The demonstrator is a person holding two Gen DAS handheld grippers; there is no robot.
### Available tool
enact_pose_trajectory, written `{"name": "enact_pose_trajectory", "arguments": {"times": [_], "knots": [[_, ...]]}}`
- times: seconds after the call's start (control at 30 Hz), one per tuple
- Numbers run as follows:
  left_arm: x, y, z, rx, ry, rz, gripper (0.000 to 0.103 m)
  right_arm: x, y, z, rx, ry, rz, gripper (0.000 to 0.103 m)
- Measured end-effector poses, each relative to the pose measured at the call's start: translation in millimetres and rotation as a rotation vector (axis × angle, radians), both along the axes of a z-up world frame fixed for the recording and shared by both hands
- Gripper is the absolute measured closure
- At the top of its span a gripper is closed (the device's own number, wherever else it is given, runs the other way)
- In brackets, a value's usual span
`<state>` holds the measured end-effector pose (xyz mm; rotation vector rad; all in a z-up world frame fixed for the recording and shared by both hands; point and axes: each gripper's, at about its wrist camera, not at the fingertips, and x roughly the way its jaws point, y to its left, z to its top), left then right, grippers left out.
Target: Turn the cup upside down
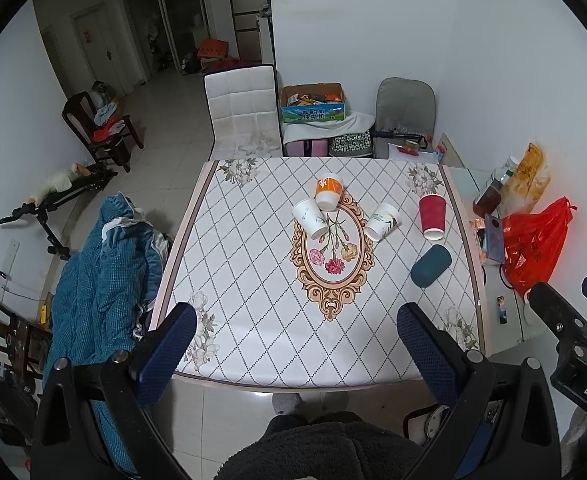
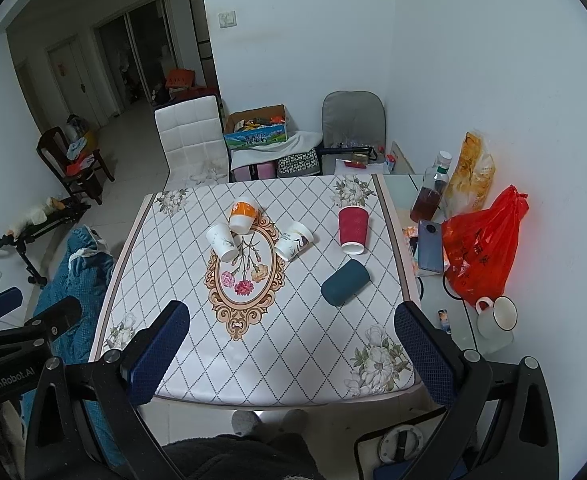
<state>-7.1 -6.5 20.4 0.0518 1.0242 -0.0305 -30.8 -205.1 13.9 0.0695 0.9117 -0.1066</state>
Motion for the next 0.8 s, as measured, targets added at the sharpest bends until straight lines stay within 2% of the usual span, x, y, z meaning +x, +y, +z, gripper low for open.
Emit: {"name": "enact_pose_trajectory", "arguments": {"times": [0.1, 0.2, 0.8], "knots": [[2.2, -2.1, -0.5, 0.001, 0.000, 0.000, 0.000, -0.9, -0.1, -0.6, 0.002, -0.001, 0.000, 0.000], [2.0, -2.3, -0.4, 0.001, 0.000, -0.001, 0.000, -1.2, -0.2, 11.7, 0.006, -0.004, 0.001, 0.000], [-1.1, -3.0, -0.9, -0.005, -0.002, -0.002, 0.000, 0.3, -3.9, 15.1, 0.005, -0.008, 0.002, 0.000]]}}
